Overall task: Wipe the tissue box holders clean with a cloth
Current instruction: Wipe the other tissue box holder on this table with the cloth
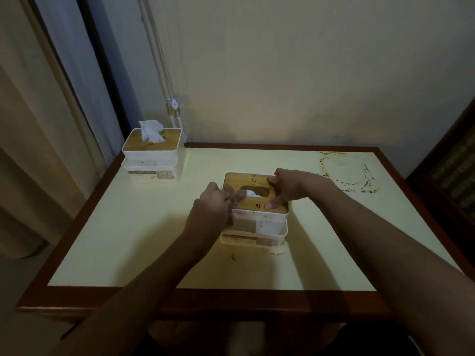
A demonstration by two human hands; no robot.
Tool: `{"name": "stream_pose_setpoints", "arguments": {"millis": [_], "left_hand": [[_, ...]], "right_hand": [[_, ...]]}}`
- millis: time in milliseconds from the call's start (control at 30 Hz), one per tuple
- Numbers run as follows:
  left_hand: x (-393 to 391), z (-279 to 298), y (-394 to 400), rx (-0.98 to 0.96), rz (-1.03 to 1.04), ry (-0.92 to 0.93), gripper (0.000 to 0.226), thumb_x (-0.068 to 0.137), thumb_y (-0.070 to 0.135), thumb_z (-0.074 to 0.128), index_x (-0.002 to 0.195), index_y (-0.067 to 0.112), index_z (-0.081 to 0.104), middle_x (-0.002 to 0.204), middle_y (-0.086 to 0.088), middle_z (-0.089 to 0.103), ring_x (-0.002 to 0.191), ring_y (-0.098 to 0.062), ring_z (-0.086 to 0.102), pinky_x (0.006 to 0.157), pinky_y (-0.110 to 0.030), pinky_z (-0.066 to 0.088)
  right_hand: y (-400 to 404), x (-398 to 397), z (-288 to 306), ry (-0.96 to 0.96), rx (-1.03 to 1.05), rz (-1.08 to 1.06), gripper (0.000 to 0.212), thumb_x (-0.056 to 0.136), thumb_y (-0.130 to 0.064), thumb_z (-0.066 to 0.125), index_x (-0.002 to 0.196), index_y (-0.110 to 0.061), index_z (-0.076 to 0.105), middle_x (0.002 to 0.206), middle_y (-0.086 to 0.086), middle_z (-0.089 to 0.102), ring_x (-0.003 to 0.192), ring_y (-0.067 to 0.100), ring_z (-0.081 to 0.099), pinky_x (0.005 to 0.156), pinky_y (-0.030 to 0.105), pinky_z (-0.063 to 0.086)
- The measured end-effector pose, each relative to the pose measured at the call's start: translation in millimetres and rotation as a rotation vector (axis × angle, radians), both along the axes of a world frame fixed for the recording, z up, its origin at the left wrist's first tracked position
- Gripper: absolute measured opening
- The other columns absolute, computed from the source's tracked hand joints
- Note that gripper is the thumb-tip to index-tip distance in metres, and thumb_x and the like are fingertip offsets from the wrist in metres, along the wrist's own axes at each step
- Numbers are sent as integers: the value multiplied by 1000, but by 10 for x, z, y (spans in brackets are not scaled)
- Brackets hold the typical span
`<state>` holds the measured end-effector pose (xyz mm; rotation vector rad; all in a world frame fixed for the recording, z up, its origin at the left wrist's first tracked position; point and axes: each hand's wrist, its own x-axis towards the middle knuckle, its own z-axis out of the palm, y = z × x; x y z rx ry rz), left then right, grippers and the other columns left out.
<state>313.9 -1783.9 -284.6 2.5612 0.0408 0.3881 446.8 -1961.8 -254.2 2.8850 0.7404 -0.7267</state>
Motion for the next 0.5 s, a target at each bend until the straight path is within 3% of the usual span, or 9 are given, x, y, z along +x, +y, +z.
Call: {"name": "stream_pose_setpoints", "arguments": {"millis": [133, 233, 333, 433, 500], "left_hand": [[303, -79, 116, 95, 94, 67, 28, 95, 16, 53, 121, 14, 61, 94, 0, 37, 83, -16, 47, 69, -24, 35], [542, -125, 297, 82, 84, 79, 29, 98, 28, 47, 122, 19, 61, 91, -2, 41, 81, -16, 44, 68, -27, 35], [766, -111, 432, 99, 75, 106, 30, 94, 33, 51, 116, 17, 63, 87, -1, 44, 80, -18, 47, 63, -27, 32], [892, -25, 454, 132, -14, 121, 26, 92, 24, 57, 115, 16, 67, 92, -6, 52, 91, -26, 54, 68, -32, 39], [931, 29, 433, 145, -114, 105, 28, 92, 18, 57, 117, 21, 68, 98, -11, 57, 95, -27, 54, 77, -37, 45]], "right_hand": [[58, -144, 92, 55, 5, -98, 82, 71, -70, 63, 129, -13, 53, 107, 2, 54, 96, 21, 52, 81, 31, 39], [33, -250, 133, 129, 40, -153, 82, 76, -73, 53, 129, -9, 56, 122, 6, 59, 107, 23, 54, 86, 32, 38], [-28, -365, 194, 199, 115, -154, 68, 86, -64, 49, 129, -12, 59, 128, 6, 58, 115, 25, 54, 89, 32, 38], [-108, -445, 238, 293, 261, -149, 45, 91, -47, 56, 126, -21, 62, 106, -1, 65, 99, 16, 61, 81, 24, 43], [-139, -422, 225, 253, 352, -143, 42, 91, -36, 61, 129, -20, 59, 88, -8, 67, 83, 7, 63, 76, 24, 44]]}}
